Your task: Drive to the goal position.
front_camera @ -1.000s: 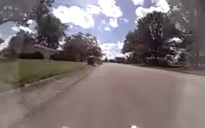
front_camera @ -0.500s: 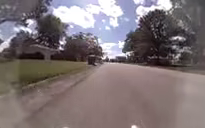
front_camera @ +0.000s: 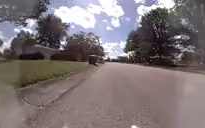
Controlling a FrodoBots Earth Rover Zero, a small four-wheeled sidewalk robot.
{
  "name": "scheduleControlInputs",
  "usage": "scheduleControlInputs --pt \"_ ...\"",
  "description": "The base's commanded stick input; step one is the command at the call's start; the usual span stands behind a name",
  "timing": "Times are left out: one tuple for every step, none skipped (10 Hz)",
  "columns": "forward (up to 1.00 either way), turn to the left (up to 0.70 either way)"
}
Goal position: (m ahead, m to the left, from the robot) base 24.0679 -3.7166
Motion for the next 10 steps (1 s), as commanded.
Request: scheduleControlInputs --pt "0.85 0.0" --pt "0.85 0.0" --pt "0.85 0.0" --pt "0.85 0.0" --pt "0.85 0.0" --pt "0.85 0.0" --pt "0.85 0.0" --pt "0.85 0.0" --pt "0.85 0.0" --pt "0.85 0.0"
